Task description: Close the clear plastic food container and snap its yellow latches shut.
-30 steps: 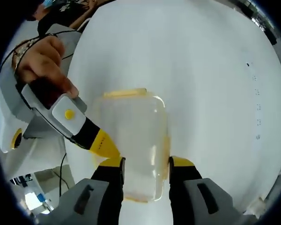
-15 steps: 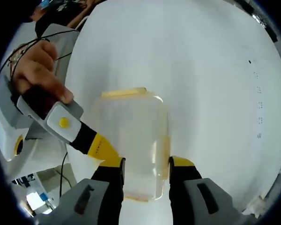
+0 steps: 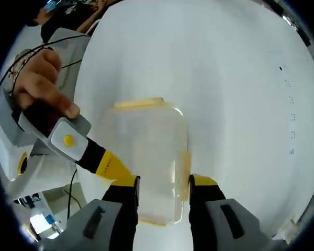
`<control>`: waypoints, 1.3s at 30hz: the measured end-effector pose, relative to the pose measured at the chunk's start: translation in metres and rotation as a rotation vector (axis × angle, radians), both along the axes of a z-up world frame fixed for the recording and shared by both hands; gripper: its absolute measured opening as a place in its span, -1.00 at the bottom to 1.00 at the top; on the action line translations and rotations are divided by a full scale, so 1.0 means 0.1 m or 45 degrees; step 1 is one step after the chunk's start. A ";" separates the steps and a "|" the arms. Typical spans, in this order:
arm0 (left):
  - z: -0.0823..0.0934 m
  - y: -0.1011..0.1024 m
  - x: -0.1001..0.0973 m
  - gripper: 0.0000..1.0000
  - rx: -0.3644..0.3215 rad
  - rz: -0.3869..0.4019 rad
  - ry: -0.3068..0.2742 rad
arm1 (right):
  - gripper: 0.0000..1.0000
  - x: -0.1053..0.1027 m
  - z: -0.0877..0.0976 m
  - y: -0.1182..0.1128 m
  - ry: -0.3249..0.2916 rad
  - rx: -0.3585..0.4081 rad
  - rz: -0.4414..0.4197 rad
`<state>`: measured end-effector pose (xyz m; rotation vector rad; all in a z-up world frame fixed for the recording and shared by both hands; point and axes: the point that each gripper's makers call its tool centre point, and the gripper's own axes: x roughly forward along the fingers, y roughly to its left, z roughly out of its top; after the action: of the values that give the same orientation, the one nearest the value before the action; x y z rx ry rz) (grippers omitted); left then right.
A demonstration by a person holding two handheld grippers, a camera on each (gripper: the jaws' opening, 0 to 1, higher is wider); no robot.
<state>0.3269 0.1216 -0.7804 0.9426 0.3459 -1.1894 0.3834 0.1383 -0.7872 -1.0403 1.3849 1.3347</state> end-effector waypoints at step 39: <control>-0.01 -0.01 0.01 -0.57 0.016 0.002 -0.057 | -0.36 -0.06 0.02 -0.02 0.108 0.086 -0.043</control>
<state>0.3277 0.1211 -0.7810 0.9785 0.3182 -1.1643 0.3770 0.1358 -0.7847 -0.9213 1.4040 1.4045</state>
